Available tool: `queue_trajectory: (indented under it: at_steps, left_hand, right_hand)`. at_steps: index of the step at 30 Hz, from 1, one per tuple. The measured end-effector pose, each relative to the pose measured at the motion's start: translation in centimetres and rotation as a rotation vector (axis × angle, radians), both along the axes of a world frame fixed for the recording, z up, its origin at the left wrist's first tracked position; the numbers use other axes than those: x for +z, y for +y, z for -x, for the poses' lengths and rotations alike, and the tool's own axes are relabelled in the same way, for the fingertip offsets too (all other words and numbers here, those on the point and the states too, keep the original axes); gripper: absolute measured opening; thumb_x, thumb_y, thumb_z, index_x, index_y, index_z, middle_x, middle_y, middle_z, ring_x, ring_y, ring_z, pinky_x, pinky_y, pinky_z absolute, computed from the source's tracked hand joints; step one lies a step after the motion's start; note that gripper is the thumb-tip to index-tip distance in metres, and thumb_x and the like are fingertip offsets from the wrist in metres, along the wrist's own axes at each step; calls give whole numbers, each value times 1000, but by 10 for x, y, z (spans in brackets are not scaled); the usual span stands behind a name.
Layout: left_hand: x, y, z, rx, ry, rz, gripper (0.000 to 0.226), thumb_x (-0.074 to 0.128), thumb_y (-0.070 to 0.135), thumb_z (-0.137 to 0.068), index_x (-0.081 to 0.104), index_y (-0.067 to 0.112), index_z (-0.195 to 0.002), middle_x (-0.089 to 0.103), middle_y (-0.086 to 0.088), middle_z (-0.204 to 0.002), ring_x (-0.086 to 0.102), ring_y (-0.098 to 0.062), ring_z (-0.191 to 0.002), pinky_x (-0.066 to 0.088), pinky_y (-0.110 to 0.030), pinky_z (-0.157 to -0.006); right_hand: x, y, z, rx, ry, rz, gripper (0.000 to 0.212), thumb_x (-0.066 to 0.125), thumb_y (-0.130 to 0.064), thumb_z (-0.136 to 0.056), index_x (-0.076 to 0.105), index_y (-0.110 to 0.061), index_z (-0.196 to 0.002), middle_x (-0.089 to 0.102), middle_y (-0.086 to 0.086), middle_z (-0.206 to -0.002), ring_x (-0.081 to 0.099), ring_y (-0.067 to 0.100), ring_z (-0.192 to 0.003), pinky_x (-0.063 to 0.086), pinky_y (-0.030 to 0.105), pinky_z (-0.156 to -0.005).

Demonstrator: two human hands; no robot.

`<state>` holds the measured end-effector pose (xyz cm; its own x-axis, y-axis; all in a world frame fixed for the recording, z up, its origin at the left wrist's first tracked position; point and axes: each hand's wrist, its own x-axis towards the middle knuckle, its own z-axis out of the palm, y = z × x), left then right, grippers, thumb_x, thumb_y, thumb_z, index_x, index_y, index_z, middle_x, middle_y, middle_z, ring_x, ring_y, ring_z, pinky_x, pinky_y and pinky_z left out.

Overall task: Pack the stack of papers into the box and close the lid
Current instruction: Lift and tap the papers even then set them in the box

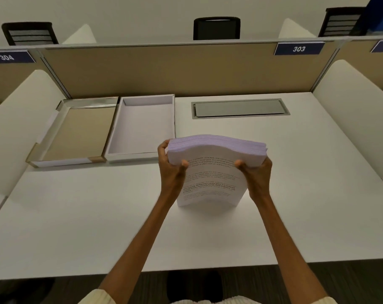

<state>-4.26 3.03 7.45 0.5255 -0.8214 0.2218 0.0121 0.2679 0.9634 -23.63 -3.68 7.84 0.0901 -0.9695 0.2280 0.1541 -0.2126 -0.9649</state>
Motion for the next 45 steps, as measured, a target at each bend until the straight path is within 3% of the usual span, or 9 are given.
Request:
queue_trajectory:
  at_steps: [1,3,5,13,17,22,29,39,45]
  left_hand:
    - [-5,2,0,-14,9,-37,92,75,75,-54,56,12,-118,72,14,-90,72,-5,-76,59,-23,-61]
    - [-11,-2,-2,-10,12,-90,36,86,47,-60,75,36,-92,77,17,-81,74,-3,-73,59,-22,-60]
    - [-9,-6,-2,10,14,-106,21,85,30,-64,76,41,-80,77,21,-78,74,-1,-72,58,-18,-58]
    - [0,-8,-3,-70,39,-19,26,84,39,-65,75,43,-90,79,16,-88,76,-7,-79,58,-18,-60]
    - [-14,-6,-5,-130,56,-40,34,88,40,-64,76,35,-96,79,6,-95,77,-19,-87,62,-32,-67]
    - [-34,-4,-10,-172,59,-121,40,87,49,-60,74,41,-96,79,11,-99,77,-15,-88,62,-25,-65]
    - [-53,-3,-5,-90,21,-183,33,81,12,-76,73,35,-98,78,13,-97,76,-11,-86,60,-21,-63]
    - [-68,2,-8,-108,11,-166,43,81,35,-69,67,19,-106,77,7,-99,76,-18,-91,63,-29,-69]
    - [-52,-10,-12,3,-68,-314,69,72,70,-64,65,15,-105,75,-2,-96,77,-15,-78,61,-22,-59]
  right_hand:
    - [-4,2,0,-6,10,-38,42,91,-42,-48,74,-27,-83,76,-11,-78,70,2,-70,54,17,-56]
    - [-9,4,-5,-23,46,-79,29,91,-22,-49,77,-33,-73,76,-15,-71,70,0,-64,54,17,-54]
    - [-7,3,-6,-40,29,-74,27,90,-19,-49,77,-33,-68,75,-15,-67,69,0,-61,53,16,-53]
    - [6,-3,0,22,-29,-24,23,87,-25,-51,77,-31,-71,75,-14,-68,69,2,-60,53,16,-51]
    - [-14,-2,2,28,8,-121,27,88,-28,-45,77,-27,-69,76,-12,-68,69,1,-60,52,15,-51]
    - [-29,-4,4,68,73,-151,33,90,-27,-51,77,-29,-82,78,-9,-82,74,9,-71,56,19,-56]
    - [-53,5,2,37,123,-190,27,88,-14,-63,77,-32,-80,78,-12,-81,74,6,-70,56,17,-55]
    - [-62,9,1,52,45,-218,17,82,-12,-72,76,-23,-83,78,-8,-80,73,11,-71,57,19,-58]
    - [-53,-6,-6,14,154,-291,39,86,-46,-61,73,-13,-76,76,3,-72,73,20,-63,60,30,-54]
